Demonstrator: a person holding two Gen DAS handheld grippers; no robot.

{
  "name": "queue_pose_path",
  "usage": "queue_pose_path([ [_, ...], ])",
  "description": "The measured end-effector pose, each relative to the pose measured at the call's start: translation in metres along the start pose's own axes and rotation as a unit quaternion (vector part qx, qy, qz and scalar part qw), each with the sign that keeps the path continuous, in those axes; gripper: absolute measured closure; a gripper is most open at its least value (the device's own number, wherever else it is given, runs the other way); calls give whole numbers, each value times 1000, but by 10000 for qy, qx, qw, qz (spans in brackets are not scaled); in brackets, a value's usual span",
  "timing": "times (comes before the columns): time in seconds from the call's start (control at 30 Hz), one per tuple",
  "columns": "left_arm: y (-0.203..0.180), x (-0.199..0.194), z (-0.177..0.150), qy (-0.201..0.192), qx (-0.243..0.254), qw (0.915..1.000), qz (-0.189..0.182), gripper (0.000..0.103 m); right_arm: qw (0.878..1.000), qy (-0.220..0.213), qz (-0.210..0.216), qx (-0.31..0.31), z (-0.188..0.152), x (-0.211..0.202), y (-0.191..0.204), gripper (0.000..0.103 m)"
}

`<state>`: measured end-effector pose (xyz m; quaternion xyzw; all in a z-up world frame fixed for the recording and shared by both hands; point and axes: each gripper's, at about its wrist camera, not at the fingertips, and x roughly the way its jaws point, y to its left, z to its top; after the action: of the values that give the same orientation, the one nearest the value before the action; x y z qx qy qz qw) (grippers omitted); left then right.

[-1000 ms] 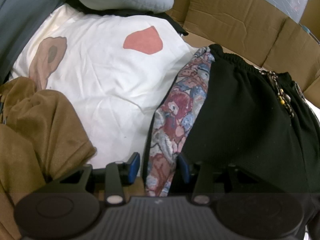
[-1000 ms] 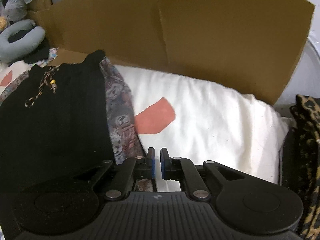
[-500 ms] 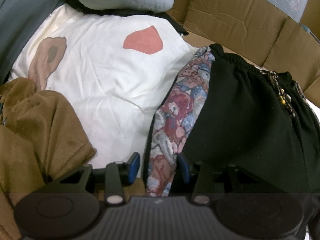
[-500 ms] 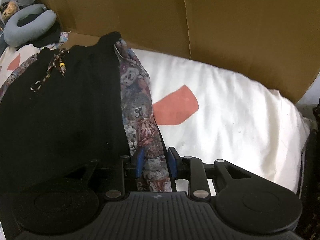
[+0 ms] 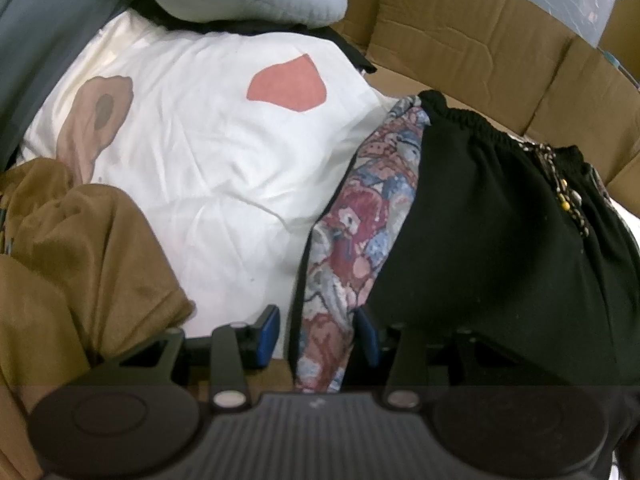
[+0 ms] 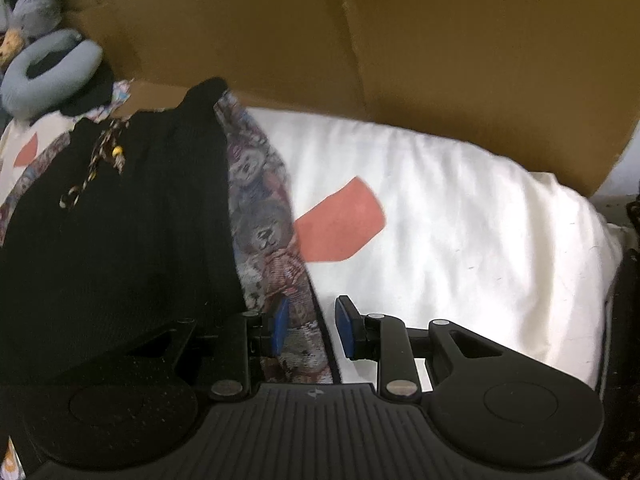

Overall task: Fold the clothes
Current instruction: 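Move both open tools to the floral lining edge of the shorts, then close the right tool on the floral lining edge while the left tool grasps it too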

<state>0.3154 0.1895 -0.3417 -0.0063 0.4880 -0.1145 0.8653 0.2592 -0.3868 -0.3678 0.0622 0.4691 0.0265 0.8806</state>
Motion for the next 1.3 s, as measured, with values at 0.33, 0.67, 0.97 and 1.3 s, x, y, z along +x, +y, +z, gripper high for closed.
queue_pose_path([
  [0.33, 3, -3, 7, -99, -55, 9999, 25, 58, 9987, 183, -15, -477, 0, 10, 6, 102],
  [0.67, 8, 2, 22, -233, -115, 9997, 35, 53, 9992, 42, -104, -383, 5, -10, -3, 103],
  [0.97, 9, 15, 32, -196, -193, 9994, -193, 54, 9967, 48, -550, -589, 12, -5, -3, 103],
  [1.3, 7, 18, 37, -130, -71, 9997, -177, 99, 9928, 92, -974, -697, 19, 4, -3, 103],
])
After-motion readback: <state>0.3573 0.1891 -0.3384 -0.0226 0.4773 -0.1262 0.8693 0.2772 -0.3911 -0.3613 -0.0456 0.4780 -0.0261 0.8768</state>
